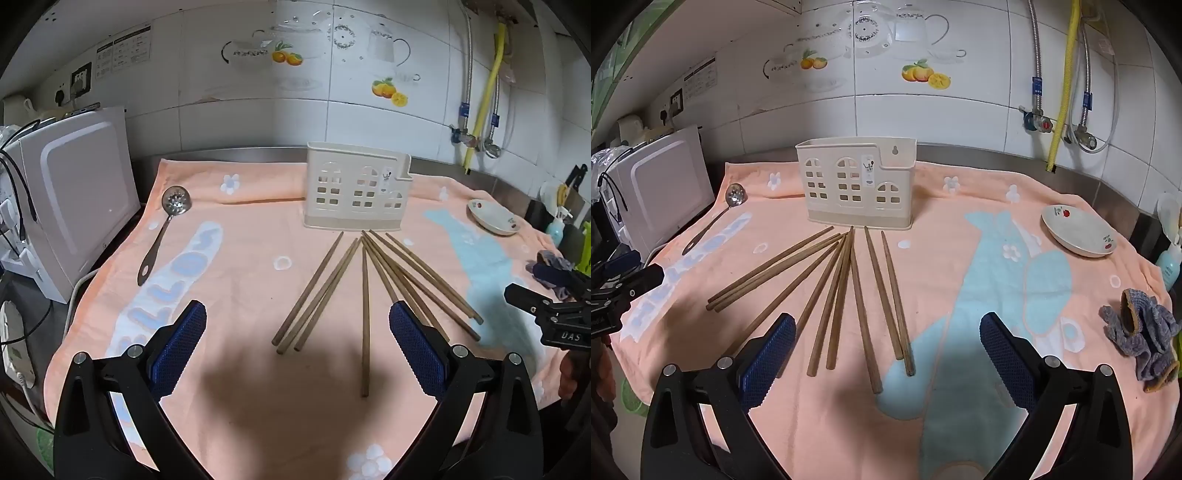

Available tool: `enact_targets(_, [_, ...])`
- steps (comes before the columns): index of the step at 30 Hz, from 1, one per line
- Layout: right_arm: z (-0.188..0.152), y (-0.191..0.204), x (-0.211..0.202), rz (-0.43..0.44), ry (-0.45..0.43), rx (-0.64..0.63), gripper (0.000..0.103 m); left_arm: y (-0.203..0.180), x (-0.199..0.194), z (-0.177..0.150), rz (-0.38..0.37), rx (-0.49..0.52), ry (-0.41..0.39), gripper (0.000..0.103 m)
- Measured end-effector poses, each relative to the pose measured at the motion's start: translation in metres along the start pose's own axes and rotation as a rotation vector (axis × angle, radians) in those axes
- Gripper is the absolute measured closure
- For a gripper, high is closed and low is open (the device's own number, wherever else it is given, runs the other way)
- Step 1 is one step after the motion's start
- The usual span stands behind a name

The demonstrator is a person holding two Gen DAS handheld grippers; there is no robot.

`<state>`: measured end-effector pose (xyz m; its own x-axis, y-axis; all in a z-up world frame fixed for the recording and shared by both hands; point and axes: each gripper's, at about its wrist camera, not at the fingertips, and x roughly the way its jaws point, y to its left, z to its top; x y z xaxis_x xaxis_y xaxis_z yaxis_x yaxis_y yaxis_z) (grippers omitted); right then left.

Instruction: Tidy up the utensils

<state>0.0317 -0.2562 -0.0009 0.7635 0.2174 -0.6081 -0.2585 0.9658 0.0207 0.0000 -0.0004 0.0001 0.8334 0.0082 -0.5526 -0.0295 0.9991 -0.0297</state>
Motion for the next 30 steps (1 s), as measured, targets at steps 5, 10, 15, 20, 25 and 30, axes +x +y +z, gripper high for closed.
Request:
enact_targets(5, [-0.002,0.0,0.0,0.002,0.0,0.0,0.006,-0.009,-0.005,-0.002,0.034,0.034,-0.026,0.005])
enact_targets(10, [0.001,0.003,-0.002,0.003,-0.004,0.001,0.006,-0.002,-0.007,-0.001,0.016,0.003,-0.032,0.005])
enact_targets(15, [0.003,0.001,-0.005,0.001,-0.007,0.001,0.006,0.0,-0.007,-0.002,0.021,0.008,-0.036,0.005])
enact_targets(20, [0.001,0.003,-0.003,-0.002,-0.009,-0.004,0.006,0.0,-0.007,-0.002,0.023,0.013,-0.033,0.005])
enact_targets(25, [0.001,0.002,-0.004,0.0,-0.011,-0.003,0.006,0.0,-0.007,-0.002,0.024,0.012,-0.035,0.005])
enact_targets(30, [0.001,0.003,-0.005,-0.001,-0.011,-0.003,0.006,0.0,-0.009,-0.001,0.025,0.011,-0.038,0.005])
